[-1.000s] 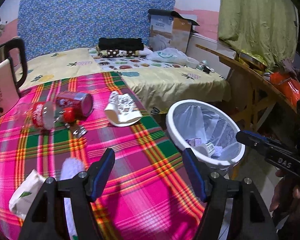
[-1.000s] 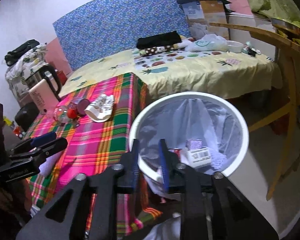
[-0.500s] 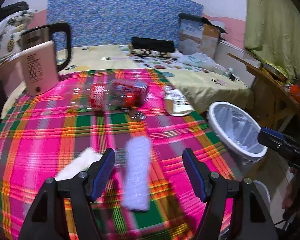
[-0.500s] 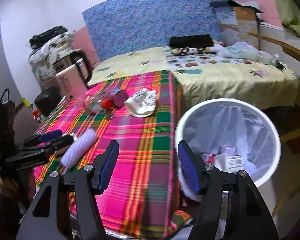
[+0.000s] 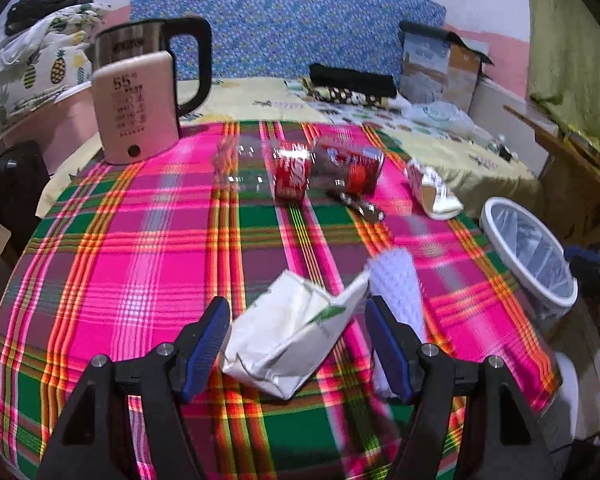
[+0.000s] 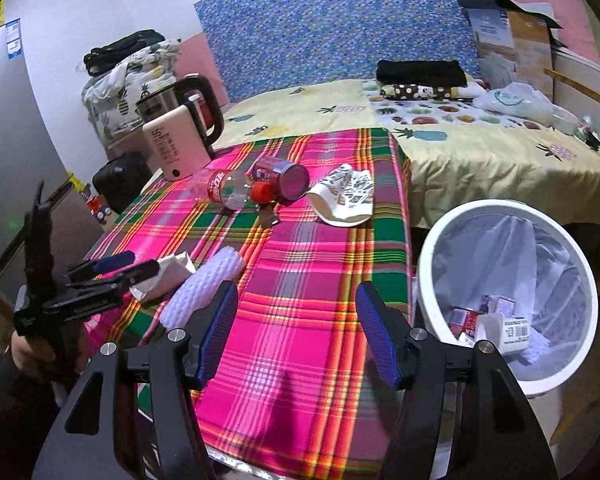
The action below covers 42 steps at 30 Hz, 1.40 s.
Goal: Collect trash
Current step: 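Grasp the white paper bag with the left tool, then grasp the red Coca-Cola bottle with the right tool while the left tool holds the paper bag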
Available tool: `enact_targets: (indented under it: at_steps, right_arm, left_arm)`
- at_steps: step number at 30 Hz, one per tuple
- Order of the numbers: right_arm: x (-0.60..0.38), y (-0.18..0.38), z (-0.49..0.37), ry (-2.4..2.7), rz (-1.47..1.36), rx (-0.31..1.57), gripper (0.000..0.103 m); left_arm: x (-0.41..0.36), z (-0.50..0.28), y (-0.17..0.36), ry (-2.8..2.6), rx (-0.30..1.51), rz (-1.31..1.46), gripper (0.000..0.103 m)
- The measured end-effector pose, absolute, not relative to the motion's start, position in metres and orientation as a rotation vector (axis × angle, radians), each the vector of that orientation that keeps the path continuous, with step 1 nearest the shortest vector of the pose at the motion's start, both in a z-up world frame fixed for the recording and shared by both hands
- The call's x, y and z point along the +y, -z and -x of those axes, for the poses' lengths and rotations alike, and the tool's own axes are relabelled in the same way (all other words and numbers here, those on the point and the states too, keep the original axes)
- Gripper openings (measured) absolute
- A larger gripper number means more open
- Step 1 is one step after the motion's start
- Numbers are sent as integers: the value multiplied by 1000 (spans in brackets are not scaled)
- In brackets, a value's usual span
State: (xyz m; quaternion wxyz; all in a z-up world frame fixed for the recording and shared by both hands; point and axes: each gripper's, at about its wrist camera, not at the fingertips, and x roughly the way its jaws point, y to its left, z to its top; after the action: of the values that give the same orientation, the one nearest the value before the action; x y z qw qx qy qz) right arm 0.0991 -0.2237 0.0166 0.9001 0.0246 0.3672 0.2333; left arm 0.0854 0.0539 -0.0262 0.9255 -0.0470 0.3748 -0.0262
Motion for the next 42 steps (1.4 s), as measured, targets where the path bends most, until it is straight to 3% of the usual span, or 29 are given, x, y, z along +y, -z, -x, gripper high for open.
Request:
enact_targets:
  at_steps: [5, 7, 8, 12, 42]
  right_arm:
    - [-213, -15, -101, -503, -34, 773, 63]
    - [-209, -15, -102, -511, -29, 775, 63]
    - [-208, -16, -102, -514, -26, 775, 63]
    - [-202, -17, -103, -528, -17, 773, 63]
    - [-106, -11, -195, -743, 194, 758, 62]
  left_arm:
    - [46, -79, 35, 72, 776, 46, 71]
    - [45, -78, 36, 61, 776, 33, 59]
    - [44, -78, 37, 55, 786, 28, 47]
    - [46, -78, 37, 49, 787, 45, 41]
    - [113, -107, 25, -62, 753, 201, 38]
